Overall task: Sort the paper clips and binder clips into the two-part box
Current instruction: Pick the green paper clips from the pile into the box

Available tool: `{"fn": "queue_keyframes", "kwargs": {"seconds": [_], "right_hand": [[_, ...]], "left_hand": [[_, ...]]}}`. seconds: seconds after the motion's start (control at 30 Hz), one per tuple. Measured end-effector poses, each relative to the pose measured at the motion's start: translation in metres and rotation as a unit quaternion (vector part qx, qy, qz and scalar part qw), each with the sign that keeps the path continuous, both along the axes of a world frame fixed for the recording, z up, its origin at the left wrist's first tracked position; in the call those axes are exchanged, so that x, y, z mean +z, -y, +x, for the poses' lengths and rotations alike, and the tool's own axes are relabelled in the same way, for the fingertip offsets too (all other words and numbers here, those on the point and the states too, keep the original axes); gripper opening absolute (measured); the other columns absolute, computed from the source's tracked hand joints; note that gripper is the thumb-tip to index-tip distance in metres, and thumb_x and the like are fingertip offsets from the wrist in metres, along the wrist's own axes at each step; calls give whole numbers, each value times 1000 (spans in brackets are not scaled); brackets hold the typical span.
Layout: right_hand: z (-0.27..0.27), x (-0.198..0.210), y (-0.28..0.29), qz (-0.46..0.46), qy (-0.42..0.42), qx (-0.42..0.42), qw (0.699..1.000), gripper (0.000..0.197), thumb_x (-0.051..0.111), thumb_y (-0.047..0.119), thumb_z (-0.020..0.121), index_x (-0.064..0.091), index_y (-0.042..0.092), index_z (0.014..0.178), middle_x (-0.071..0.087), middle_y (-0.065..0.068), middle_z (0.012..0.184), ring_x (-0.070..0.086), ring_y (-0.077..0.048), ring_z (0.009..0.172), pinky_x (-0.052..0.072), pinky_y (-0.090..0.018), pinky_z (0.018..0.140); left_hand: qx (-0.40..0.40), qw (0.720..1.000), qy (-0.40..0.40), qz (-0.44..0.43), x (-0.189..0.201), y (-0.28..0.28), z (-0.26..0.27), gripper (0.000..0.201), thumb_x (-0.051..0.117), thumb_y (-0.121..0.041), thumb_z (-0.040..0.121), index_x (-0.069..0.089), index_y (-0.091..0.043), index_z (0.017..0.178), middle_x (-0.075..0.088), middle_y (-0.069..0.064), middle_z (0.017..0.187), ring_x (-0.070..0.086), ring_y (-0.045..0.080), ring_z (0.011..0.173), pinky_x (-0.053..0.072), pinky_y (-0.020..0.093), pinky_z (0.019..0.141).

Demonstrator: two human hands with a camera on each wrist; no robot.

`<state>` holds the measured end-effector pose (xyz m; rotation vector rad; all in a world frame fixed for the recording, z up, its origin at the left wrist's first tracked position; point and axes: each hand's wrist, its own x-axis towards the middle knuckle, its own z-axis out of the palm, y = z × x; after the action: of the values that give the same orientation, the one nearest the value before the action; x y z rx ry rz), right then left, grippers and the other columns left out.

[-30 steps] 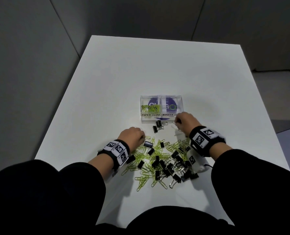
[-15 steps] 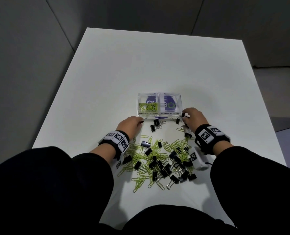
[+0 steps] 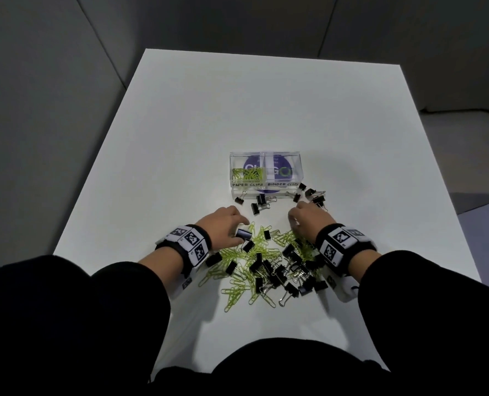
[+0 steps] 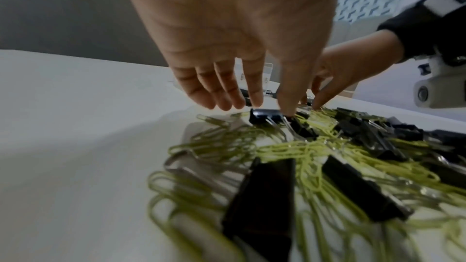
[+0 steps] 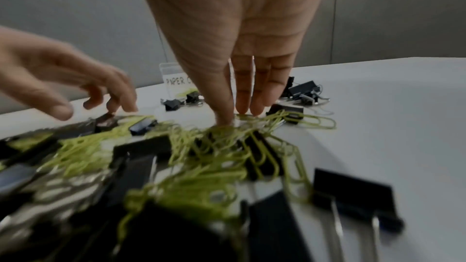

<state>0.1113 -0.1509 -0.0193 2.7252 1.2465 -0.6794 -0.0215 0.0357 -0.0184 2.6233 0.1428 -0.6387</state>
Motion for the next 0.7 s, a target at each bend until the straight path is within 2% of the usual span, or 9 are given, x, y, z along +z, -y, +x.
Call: {"fn": "queue_keyframes", "kwargs": {"seconds": [0.17,0.27,0.33,0.47,0.6,0.7], "right_hand": [[-18,-3,-3,-3,-33,-10,999,18,47,6,92,58,5,106,59,-15,112,55,-30,105,48,-38,88],[-29,0,-3,-15,-49,27,998,19,47,13,93,61,8,105,62,-11,111,58,-27,102,50,-37,87],[-32,4,-4,-9,-30,59,998,22,45,19,94,61,10,106,63,-9,110,59,-26,99,50,-35,83],[-34,6,-11,49,-17,79,996,29,49,20,94,53,14,122,56,-7,121,54,-26,110,47,-36,84],[-47,-1,-24,32,-17,94,995,35,53,26,92,50,14,125,54,-8,123,53,-28,112,50,-39,84],[-50,-6,-30,25,-11,81,996,31,51,22,92,50,9,120,54,-11,120,53,-30,110,49,-39,79]], "left_hand": [[-4,999,2,34,-4,14,1,34,56,-26,90,54,-19,124,51,5,122,51,23,113,43,33,91],[16,1000,2,14,-7,21,-1,31,55,-25,91,56,-14,120,52,8,121,54,25,108,43,32,90],[16,1000,10,9,-7,22,-4,29,54,-27,92,57,-12,116,54,8,119,56,24,105,44,31,87],[15,998,52,42,4,16,-4,29,52,-32,91,56,-17,114,56,1,114,56,19,102,47,30,82],[75,994,62,46,12,-2,6,27,52,-32,90,53,-16,112,61,3,110,59,20,94,50,32,79],[132,990,46,36,12,-13,12,26,52,-28,90,49,-18,114,66,6,109,62,24,91,49,35,77]]}}
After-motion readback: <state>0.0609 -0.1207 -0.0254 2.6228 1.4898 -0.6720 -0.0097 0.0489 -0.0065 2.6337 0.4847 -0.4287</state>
